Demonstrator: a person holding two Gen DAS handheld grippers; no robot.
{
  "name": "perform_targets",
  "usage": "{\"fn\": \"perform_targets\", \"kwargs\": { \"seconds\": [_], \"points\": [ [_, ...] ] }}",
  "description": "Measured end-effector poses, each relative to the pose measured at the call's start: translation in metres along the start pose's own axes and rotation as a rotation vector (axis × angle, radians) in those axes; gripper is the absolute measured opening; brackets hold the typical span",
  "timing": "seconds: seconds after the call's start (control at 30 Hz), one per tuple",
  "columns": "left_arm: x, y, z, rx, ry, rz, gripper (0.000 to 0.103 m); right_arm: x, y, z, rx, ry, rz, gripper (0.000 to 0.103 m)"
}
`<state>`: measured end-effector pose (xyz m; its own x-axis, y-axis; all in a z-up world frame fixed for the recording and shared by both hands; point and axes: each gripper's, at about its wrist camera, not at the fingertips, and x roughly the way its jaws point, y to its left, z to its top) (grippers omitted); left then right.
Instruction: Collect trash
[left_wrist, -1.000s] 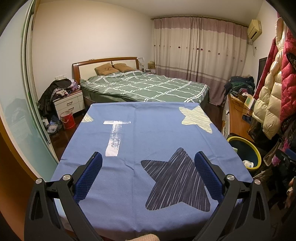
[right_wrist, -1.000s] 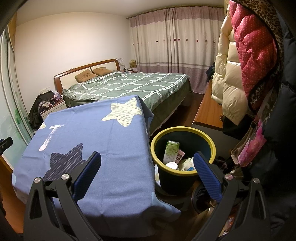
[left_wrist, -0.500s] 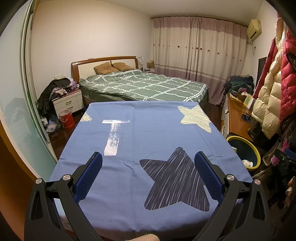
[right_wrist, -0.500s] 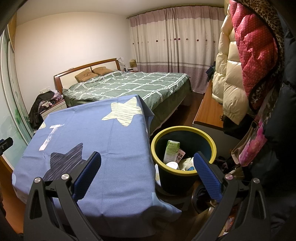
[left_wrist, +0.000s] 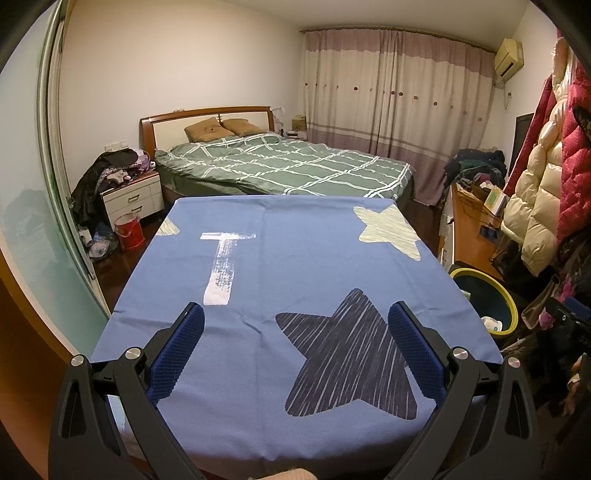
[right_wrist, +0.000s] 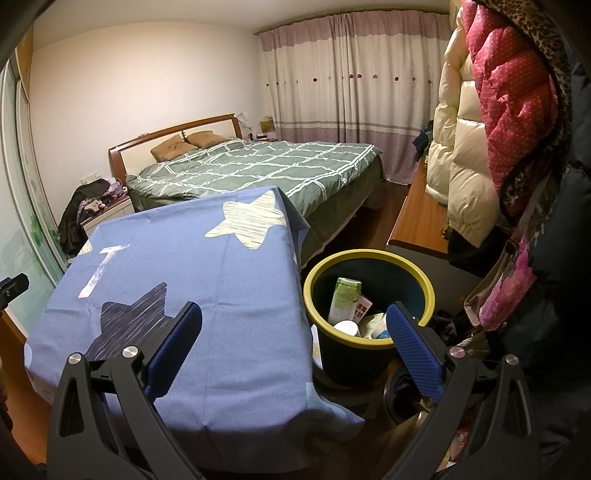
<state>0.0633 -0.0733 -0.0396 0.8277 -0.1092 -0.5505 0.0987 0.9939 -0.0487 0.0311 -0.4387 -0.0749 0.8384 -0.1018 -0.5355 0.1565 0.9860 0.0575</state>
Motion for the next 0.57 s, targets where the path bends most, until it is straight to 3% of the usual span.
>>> {"fn": "perform_targets", "kwargs": {
  "seconds": [0.13,0.3,0.43,0.57],
  "points": [
    [0.001,0.0,0.0,0.02,-0.016,0.013,0.098,0.0,0.003,-0.001,0.002,0.005,0.002,0.095],
    [0.014,0.004,0.002,0.015,0.019,0.005,0.098,0.008,0.006,0.0,-0.001,0.022,0.011,0.095],
    [0.053,0.02,0.01,-0.005,0.091,0.005,0.098,0.028,0.017,0.008,-0.029,0.053,0.027,0.096],
    [0.11,0.045,0.019,0.0,0.138,0.082,0.098,0.093,0.048,0.026,-0.048,0.13,0.113,0.096]
  ]
}}
